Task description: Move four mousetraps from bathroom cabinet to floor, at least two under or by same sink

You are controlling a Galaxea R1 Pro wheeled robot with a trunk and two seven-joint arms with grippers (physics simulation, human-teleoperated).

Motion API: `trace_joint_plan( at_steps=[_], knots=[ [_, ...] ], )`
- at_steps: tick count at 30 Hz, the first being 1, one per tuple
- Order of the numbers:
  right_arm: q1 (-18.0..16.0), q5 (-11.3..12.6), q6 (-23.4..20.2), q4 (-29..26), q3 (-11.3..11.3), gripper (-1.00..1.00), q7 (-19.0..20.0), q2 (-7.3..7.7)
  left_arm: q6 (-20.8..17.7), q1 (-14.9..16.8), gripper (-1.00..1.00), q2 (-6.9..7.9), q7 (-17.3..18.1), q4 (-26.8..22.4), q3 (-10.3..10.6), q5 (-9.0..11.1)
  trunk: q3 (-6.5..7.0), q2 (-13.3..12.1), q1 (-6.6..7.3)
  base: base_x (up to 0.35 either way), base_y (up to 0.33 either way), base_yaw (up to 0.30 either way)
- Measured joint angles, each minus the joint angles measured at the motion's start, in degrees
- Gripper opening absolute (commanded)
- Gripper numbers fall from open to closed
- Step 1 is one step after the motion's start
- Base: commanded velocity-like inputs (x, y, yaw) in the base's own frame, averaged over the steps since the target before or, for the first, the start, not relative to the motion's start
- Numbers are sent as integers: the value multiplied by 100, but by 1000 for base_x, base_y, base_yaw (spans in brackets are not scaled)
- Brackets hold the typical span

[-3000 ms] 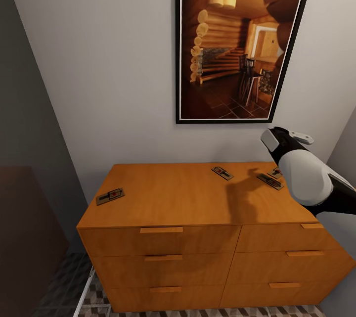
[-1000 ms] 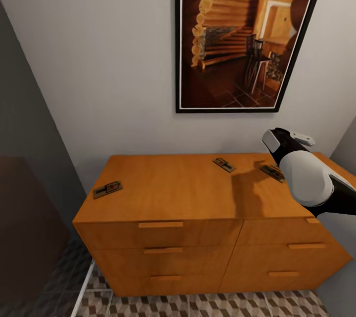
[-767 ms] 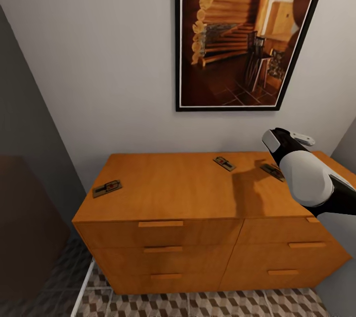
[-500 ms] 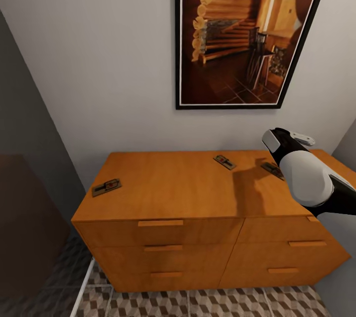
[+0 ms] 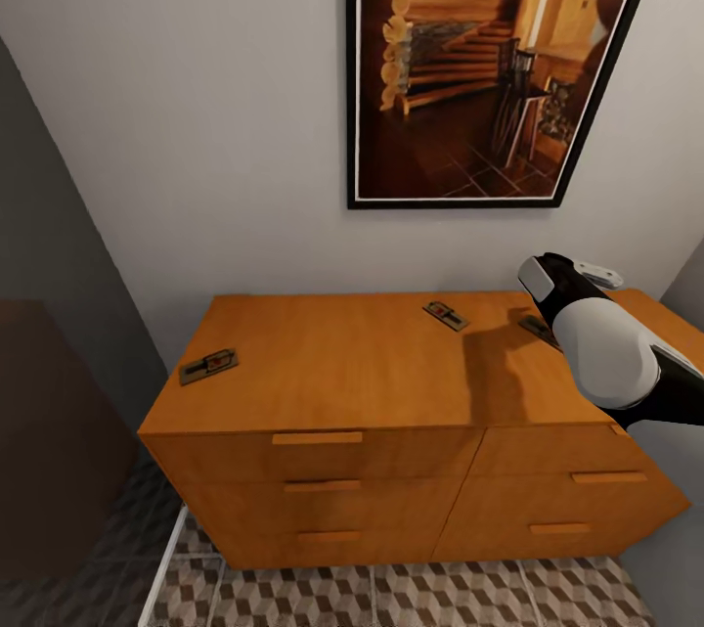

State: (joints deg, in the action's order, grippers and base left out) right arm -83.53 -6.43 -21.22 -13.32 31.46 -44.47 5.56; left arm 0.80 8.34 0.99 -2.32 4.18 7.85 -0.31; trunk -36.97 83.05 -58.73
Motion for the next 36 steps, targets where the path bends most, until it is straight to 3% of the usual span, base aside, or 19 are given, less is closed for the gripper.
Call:
trace_joint_plan(
  at_steps=[16, 36],
  knots=[
    [0, -1, 0, 0, 0, 100, 0, 0, 0, -1, 100, 0, 0, 0, 0, 0, -135, 0, 0, 0, 0, 0],
    [5, -12, -65, -64, -44, 100, 68, 0, 0, -5, 100, 8, 17, 0, 0, 0, -146, 0, 0, 0, 0, 0]
  ],
)
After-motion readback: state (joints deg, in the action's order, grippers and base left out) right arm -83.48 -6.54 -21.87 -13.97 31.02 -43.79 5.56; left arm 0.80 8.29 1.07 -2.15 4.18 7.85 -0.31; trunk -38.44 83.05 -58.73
